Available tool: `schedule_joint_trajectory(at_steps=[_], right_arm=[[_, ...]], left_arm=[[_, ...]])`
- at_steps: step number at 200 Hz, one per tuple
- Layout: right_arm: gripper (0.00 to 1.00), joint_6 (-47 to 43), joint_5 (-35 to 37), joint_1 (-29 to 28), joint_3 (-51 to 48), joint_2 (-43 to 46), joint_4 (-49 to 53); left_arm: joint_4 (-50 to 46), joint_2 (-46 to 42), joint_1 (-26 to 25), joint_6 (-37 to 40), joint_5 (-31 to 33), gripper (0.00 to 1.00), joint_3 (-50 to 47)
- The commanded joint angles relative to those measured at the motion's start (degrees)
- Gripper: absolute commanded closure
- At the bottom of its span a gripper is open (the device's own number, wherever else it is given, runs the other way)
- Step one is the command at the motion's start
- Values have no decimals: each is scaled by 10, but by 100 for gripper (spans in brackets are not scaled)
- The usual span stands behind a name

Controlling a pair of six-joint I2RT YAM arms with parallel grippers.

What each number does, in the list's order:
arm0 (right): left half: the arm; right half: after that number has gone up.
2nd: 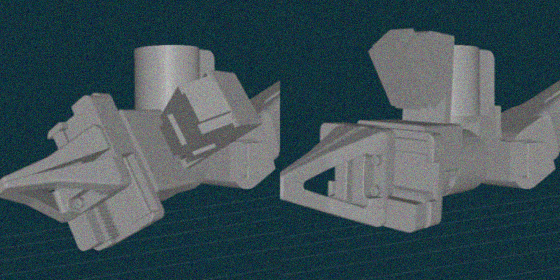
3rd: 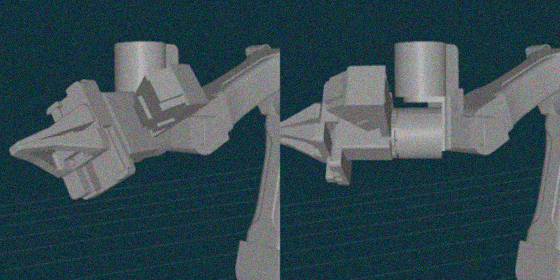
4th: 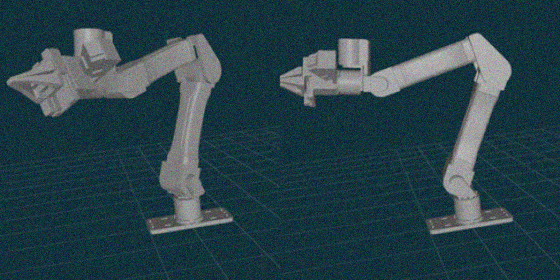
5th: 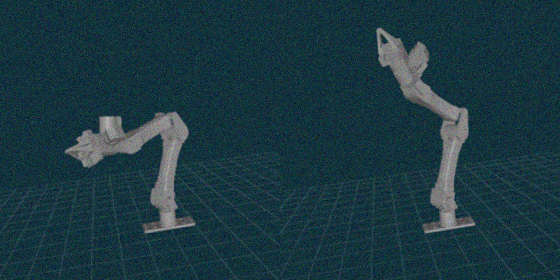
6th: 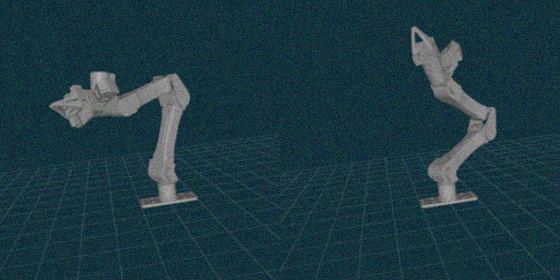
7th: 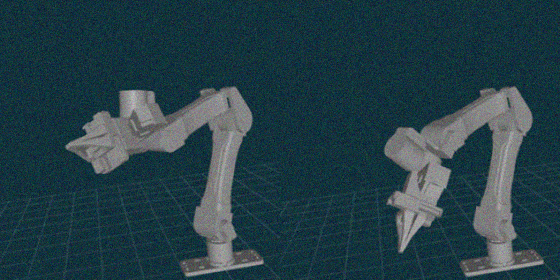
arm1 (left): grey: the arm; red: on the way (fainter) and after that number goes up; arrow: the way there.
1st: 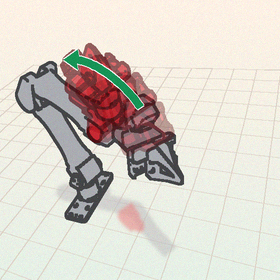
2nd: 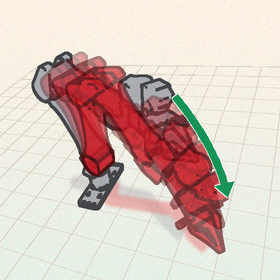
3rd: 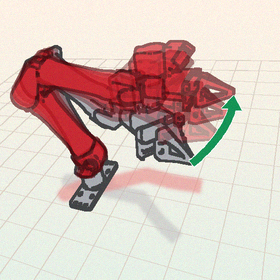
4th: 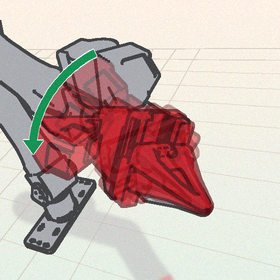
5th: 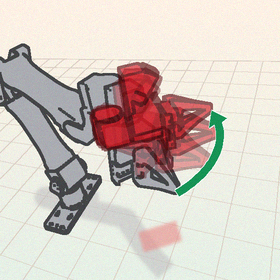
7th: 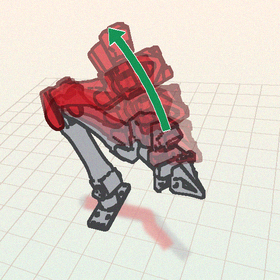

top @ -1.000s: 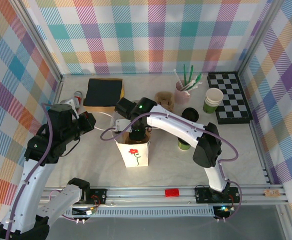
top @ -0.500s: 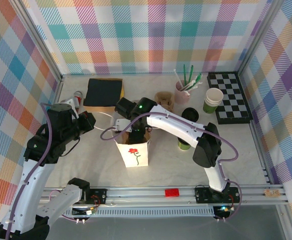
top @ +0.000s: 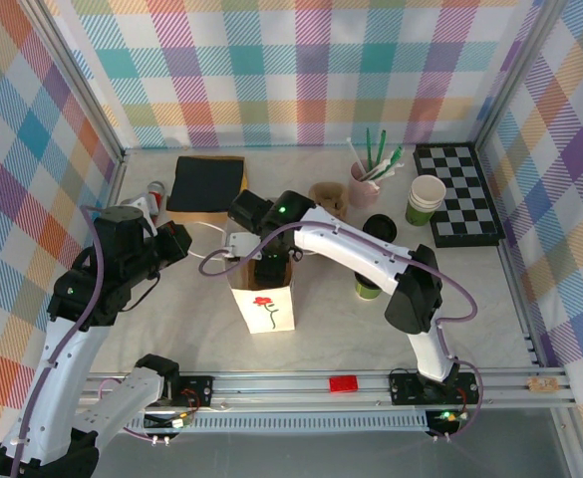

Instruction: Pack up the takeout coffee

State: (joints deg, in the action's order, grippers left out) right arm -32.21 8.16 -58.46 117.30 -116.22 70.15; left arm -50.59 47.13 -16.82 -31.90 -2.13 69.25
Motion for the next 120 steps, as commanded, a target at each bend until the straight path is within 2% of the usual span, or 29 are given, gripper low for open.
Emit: schedule_joint_trajectory(at_steps=[1,55,65,120], right_arm=[[22,-3,-5,3,27,0,22],[14,1,-11,2,62,0,44],[11,3,-13,2,69,0,48],[7,16,-4,-9,116,23,58]], left_arm=[[20,-1,6,-4,-10,100,12],[23,-1,6,-5,-15,100,7],[23,-1,6,-5,-14,99,5],[31,0,6,-6,-28,93,4]])
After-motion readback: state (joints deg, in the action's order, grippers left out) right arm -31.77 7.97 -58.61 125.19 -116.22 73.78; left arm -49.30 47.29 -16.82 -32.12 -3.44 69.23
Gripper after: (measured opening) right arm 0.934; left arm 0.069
